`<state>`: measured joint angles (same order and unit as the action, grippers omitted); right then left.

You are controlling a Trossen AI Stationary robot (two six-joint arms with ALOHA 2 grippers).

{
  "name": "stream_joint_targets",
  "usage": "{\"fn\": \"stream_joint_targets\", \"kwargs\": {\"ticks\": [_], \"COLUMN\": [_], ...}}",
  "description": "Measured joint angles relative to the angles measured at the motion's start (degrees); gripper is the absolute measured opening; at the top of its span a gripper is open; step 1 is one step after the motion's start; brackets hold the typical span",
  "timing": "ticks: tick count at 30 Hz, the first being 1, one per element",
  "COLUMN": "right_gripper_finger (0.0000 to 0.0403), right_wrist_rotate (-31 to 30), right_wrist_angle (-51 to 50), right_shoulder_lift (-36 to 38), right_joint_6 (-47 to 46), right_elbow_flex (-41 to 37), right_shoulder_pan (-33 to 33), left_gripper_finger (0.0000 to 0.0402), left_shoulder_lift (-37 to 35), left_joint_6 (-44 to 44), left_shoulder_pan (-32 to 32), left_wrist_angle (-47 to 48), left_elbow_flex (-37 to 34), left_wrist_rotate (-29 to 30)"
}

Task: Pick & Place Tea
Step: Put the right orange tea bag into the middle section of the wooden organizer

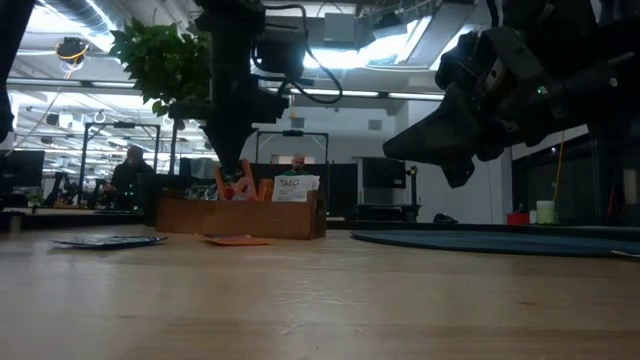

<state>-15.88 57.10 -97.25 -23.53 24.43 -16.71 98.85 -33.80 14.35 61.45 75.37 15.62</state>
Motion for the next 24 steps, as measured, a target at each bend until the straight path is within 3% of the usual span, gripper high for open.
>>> {"fn": "stream_joint_targets", "kwargs": {"ticks": [14, 24], "right_gripper_finger": [0.0015, 0.0015], "right_wrist_rotate": [0.0, 0.0], "right_wrist_angle": [-1.1, -1.4], "right_shoulder_lift": [0.0, 0.0], "right_joint_6": [-0.3, -0.4], "right_elbow_flex": [0.0, 0.0], "right_shoulder_pan": [0.0, 0.0], "left_gripper_finger": [0.0007, 0.0052], "left_shoulder_lift": [-0.1, -0.1], "left_joint_6": [0.0, -1.0], "left_shoulder_pan": [0.0, -0.1], "left_wrist_angle": [-0.4, -0.5], "left_elbow_flex": [0.0, 0.0], "left_wrist_rotate": [0.2, 0.9]}}
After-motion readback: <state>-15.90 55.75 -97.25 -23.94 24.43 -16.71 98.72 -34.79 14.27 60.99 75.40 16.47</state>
